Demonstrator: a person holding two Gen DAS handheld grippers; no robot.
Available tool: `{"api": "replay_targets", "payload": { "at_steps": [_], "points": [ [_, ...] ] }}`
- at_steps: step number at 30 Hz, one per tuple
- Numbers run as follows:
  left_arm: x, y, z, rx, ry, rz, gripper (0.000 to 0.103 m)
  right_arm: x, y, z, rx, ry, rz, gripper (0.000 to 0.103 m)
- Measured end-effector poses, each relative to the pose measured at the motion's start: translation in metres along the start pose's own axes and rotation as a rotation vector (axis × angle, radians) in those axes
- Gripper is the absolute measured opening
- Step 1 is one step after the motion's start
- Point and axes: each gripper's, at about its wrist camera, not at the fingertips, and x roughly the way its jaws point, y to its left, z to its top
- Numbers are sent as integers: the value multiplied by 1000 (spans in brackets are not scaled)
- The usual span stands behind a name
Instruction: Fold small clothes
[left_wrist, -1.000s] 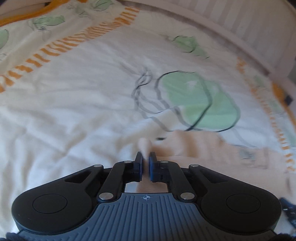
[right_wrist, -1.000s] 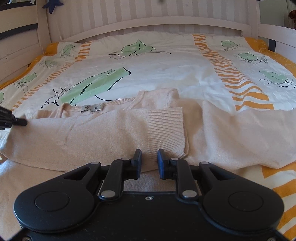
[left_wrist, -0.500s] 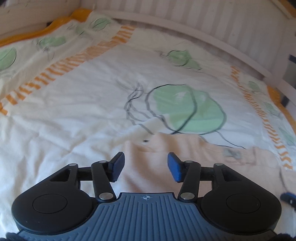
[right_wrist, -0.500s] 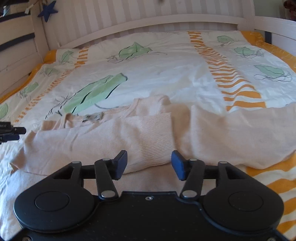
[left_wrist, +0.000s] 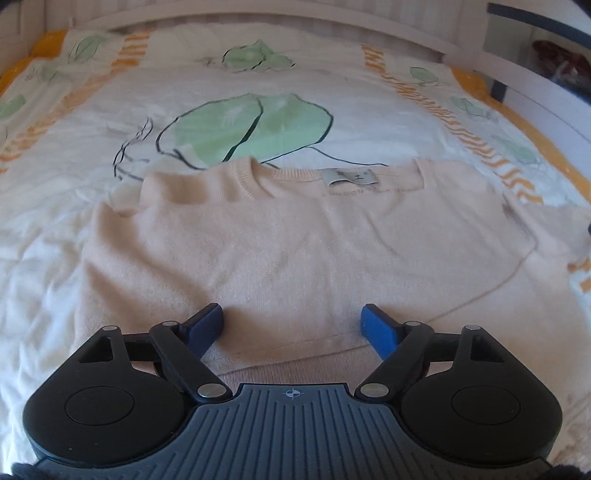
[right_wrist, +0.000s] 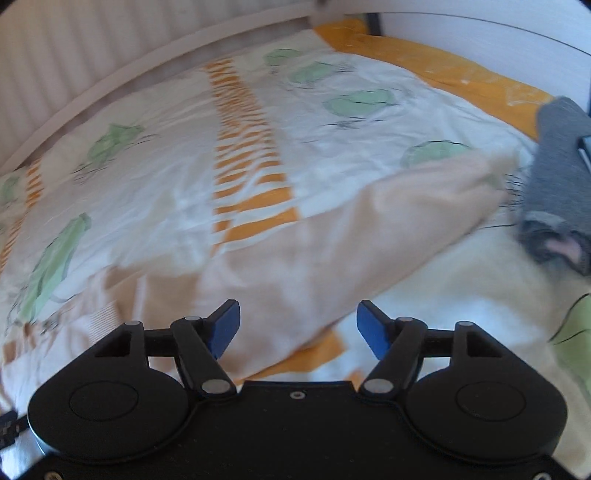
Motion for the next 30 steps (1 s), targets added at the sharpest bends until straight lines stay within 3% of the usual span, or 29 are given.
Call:
{"api": "replay_targets", "payload": {
  "at_steps": [5,12,14,15,16,18,23,27,30],
  "points": [
    [-6,4,-2,10,7,-24,84,25,-42,16,135,-2,-34,73],
    [-12,7,-5,8,14,-37,84,44,-66,21,269,-46,16,77],
    [-17,9,-6,-1,17,-44,84,45,-63,24,246,-50,-11,58],
    [-20,11,-6,-13,18,-52,83,45,-61,25,219,-45,-42,16],
    [-22,13,-7,-24,19,-60,83,44,-60,28,201,-47,-52,11],
    [-29,19,-7,-58,20,-79,84,38,-54,33,184,-65,-58,11],
    [-46,36,-7,-121,8,-96,84,-4,6,50,-15,-191,9,11],
    [-55,47,-8,-159,-2,-98,84,-48,81,48,-201,-273,173,11],
    [-58,55,-9,-195,-7,-98,84,-73,144,27,-344,-294,326,11]
  ]
}}
